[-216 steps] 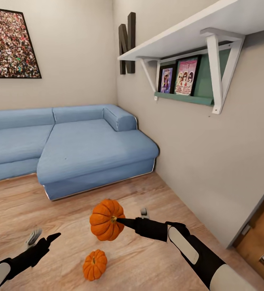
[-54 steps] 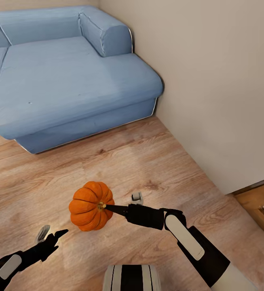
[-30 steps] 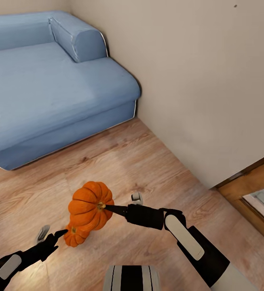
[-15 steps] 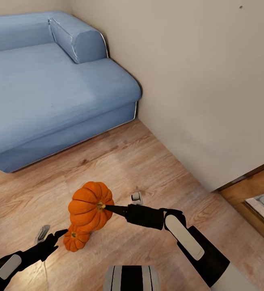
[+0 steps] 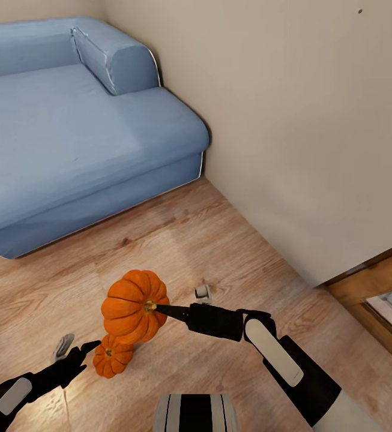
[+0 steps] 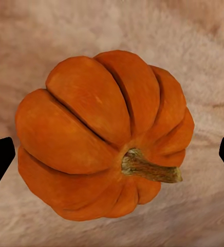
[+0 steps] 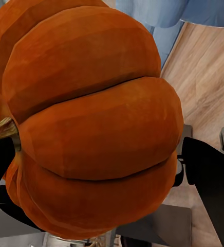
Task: Place each of the two pumpkins and all three candles from the living room inside a cabinet in the living room (use any cabinet), then make sure every cabinet is closed, and position the cauldron so it is next to a table in the living room.
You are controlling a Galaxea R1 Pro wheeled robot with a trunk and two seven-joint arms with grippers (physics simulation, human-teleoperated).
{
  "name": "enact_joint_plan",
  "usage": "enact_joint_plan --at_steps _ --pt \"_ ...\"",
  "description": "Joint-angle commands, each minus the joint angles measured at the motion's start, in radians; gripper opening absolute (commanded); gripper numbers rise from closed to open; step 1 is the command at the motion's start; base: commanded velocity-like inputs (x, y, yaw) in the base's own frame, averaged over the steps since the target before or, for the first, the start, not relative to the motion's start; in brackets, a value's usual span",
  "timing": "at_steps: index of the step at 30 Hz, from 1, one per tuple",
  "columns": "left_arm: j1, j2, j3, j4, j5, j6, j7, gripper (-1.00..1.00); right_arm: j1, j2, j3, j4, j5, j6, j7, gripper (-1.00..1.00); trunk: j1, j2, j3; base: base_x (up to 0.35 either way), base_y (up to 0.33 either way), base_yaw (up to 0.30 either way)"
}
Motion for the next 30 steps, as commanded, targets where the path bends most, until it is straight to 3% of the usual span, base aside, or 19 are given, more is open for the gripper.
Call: enact_joint_plan --at_steps 1,7,20,24,30 --pt "0.000 0.000 0.000 0.000 0.007 0.007 0.000 1.00 -0.001 -0.001 0.001 0.000 -0.008 0.005 -0.001 -1.00 0.000 0.000 -0.001 0.000 0.000 0.000" --pt "0.000 0.000 0.000 0.003 0.007 -0.036 0.000 1.00 -0.001 -0.001 0.001 0.000 -0.008 0.005 -0.001 -1.00 0.000 0.000 -0.001 0.000 0.000 0.000" --pt "0.000 -0.001 0.000 0.005 0.007 -0.048 0.000 1.00 0.000 -0.001 0.001 0.000 -0.008 0.005 0.000 -1.00 0.006 -0.003 -0.051 0.000 0.000 0.000" --pt "0.000 -0.001 0.000 0.004 0.007 -0.048 0.000 1.00 0.000 -0.001 0.001 0.000 -0.007 0.005 -0.001 -1.00 0.006 -0.003 -0.051 0.000 0.000 0.000" --pt "0.000 -0.001 -0.001 0.004 0.007 -0.048 0.000 1.00 -0.001 -0.001 0.001 0.000 -0.006 0.005 -0.001 -1.00 0.008 -0.005 -0.074 0.000 0.000 0.000"
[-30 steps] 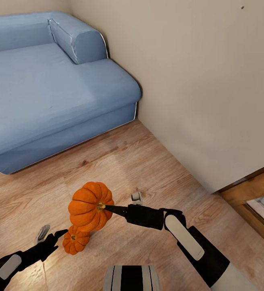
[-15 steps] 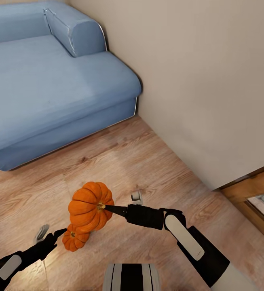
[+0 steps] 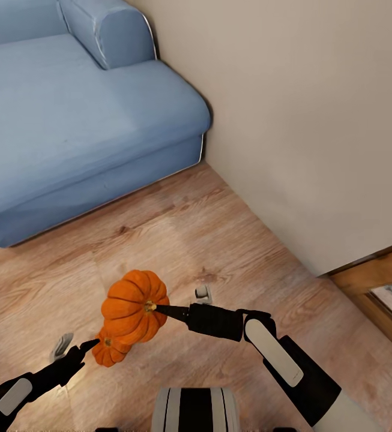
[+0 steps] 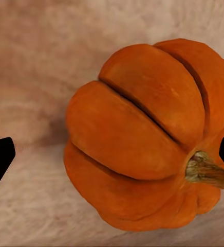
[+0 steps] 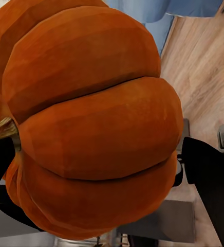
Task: Place each of the two pumpkins and all three candles from the living room inside a cabinet in the living room (use any cabinet), then make sure every cabinet is closed, and position the cauldron so it is next to a table in the living room.
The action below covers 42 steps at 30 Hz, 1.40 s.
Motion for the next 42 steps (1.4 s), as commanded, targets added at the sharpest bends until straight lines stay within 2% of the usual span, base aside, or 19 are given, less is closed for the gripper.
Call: enact_joint_plan --at_steps 1,3,10,14,20,34,42 --pt "0.000 0.000 0.000 0.000 0.008 0.008 0.000 1.00 -0.001 -0.001 0.001 0.000 -0.010 0.006 0.000 -1.00 0.000 0.000 -0.005 0.000 0.000 0.000" --pt "0.000 0.000 0.000 0.000 0.008 0.008 0.000 1.00 -0.001 -0.001 0.001 0.000 -0.010 0.006 0.000 -1.00 0.001 -0.001 -0.012 0.000 0.000 0.000" --pt "0.000 0.000 -0.014 -0.002 0.007 0.008 0.000 1.00 0.000 -0.001 0.001 0.000 -0.010 0.006 0.000 -1.00 0.001 -0.001 -0.012 0.000 0.000 0.000" --pt "0.000 -0.001 -0.022 -0.002 0.007 0.008 0.000 1.00 -0.001 -0.001 0.001 0.000 -0.010 0.006 0.000 -1.00 0.003 -0.002 -0.028 0.000 0.000 0.000" --pt "0.000 -0.002 -0.042 -0.003 0.007 0.007 0.000 1.00 -0.001 -0.001 0.001 0.000 -0.010 0.006 0.000 -1.00 0.003 -0.002 -0.028 0.000 0.000 0.000" --pt "0.000 -0.007 -0.043 -0.004 0.007 0.006 0.000 1.00 0.000 -0.001 0.001 0.001 -0.010 0.006 0.000 -1.00 0.003 -0.002 -0.028 0.000 -0.034 0.000" --pt "0.000 -0.007 -0.043 -0.004 0.007 0.006 0.000 1.00 -0.001 -0.001 0.001 0.003 -0.008 0.006 0.000 -1.00 0.003 -0.002 -0.028 0.123 -0.037 0.000"
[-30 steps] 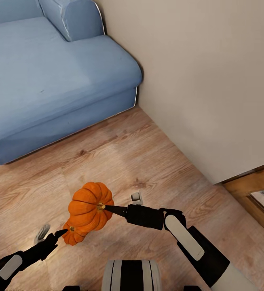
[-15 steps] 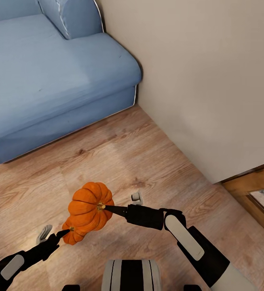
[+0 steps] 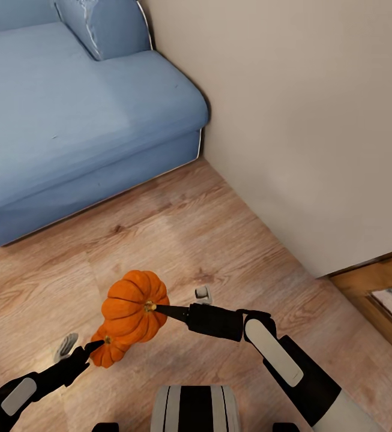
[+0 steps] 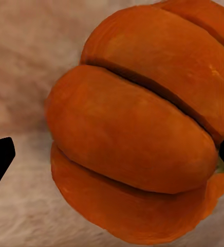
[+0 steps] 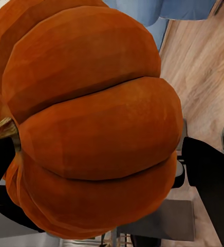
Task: Place each of the two pumpkins and all three candles from the living room inside a cabinet in the living room (use any cabinet), then make sure every cabinet is closed, and position the cauldron so it is next to a table in the living room.
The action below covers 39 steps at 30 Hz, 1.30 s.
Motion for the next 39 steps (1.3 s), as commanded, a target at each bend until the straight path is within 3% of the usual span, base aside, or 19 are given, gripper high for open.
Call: enact_joint_plan --at_steps 1,23,24,39 --pt "-0.001 0.001 0.002 0.002 -0.008 -0.005 0.011 1.00 0.000 -0.001 0.001 0.000 -0.008 0.005 0.000 -1.00 0.000 0.000 -0.001 0.030 -0.013 0.000" --pt "-0.001 0.001 0.002 0.002 -0.008 -0.015 0.011 1.00 0.000 -0.001 0.001 -0.001 -0.009 0.004 -0.001 -1.00 0.000 0.000 -0.001 0.002 -0.033 0.000" --pt "-0.001 0.001 0.002 0.002 -0.008 -0.015 0.011 -1.00 0.000 -0.001 0.001 -0.001 -0.009 0.003 0.000 -1.00 0.000 0.000 -0.001 0.000 0.000 0.000" --pt "-0.001 0.001 0.002 0.002 -0.008 -0.015 0.011 -1.00 -0.001 -0.001 0.001 -0.001 -0.009 -0.001 -0.001 -1.00 0.000 0.000 -0.001 0.000 0.000 0.000"
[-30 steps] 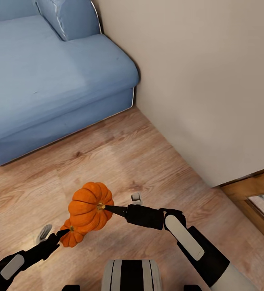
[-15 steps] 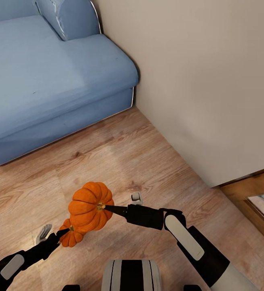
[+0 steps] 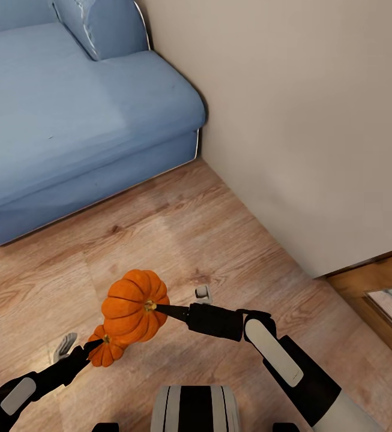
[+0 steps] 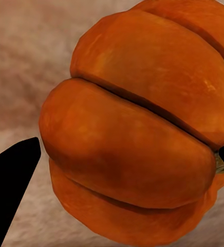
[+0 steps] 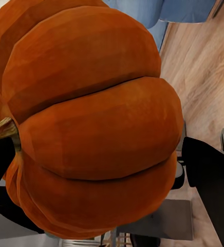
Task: Place each of the two pumpkins and all three candles from the living room inside a cabinet in the living room (use any cabinet), then make sure every cabinet is closed, and position the cauldron so it is next to a table in the living room.
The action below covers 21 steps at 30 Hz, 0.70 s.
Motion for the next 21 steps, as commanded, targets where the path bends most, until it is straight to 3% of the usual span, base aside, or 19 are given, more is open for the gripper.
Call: enact_joint_plan --at_steps 1,17,21 --pt "0.000 0.000 -0.005 0.003 -0.011 -0.003 0.002 -1.00 -0.001 -0.001 0.001 0.000 -0.008 0.005 0.000 -1.00 0.000 0.000 -0.001 0.000 0.000 0.000" --pt "0.000 0.000 -0.006 0.003 -0.011 -0.010 0.002 -1.00 0.000 -0.001 0.001 0.004 -0.009 0.005 0.000 -1.00 0.000 0.000 -0.001 0.000 0.000 0.000" --pt "0.000 0.000 -0.006 0.003 -0.011 -0.011 0.002 -1.00 0.000 -0.001 0.001 0.004 -0.009 0.005 0.000 -1.00 -0.002 0.001 0.015 0.000 0.000 0.000"
